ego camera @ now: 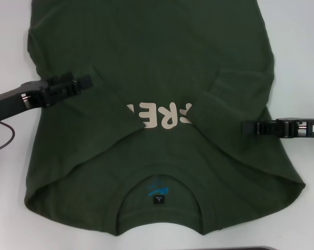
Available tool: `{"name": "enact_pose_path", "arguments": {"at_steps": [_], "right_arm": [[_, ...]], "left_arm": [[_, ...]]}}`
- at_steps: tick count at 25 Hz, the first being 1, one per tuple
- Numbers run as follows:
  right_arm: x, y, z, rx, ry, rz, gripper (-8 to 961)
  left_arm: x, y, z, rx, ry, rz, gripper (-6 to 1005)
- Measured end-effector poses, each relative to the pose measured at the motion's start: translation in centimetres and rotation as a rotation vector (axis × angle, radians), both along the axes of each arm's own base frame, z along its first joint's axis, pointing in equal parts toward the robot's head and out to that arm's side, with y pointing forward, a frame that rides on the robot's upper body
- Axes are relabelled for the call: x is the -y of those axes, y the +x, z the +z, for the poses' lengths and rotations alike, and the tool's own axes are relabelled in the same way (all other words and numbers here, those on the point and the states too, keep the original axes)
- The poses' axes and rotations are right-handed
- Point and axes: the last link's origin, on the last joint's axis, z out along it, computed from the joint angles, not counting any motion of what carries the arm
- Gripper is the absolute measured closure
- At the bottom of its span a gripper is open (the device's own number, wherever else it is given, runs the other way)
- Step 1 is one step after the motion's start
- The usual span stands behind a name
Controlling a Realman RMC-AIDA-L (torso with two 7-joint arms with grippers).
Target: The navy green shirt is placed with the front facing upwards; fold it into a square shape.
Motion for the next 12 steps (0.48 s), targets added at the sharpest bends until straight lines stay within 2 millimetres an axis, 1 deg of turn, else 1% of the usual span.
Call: {"name": "enact_pose_path", "arguments": {"at_steps": [3, 8, 11, 12], "right_arm": [[-0.1, 0.1, 0.3, 0.003, 0.002, -0.008, 868], [-0.2, 0.6, 1.5, -0.021, 0.06, -0.029, 677], [-0.1, 1.1, 2.3, -0.016, 0.08, -0.041, 440], [0.1, 1.4, 2.7, -0.016, 0.086, -0.046, 409]], "left_arm": [[0.0, 0.0, 0.0, 0.0, 0.0, 0.0, 114], [0.0, 0.0, 0.0, -0.001, 0.001, 0.0, 119], [0.0, 0.0, 0.0, 0.0, 0.001, 0.001, 127], [0.0, 0.0, 0.0, 0.0, 0.001, 0.001, 130]]}}
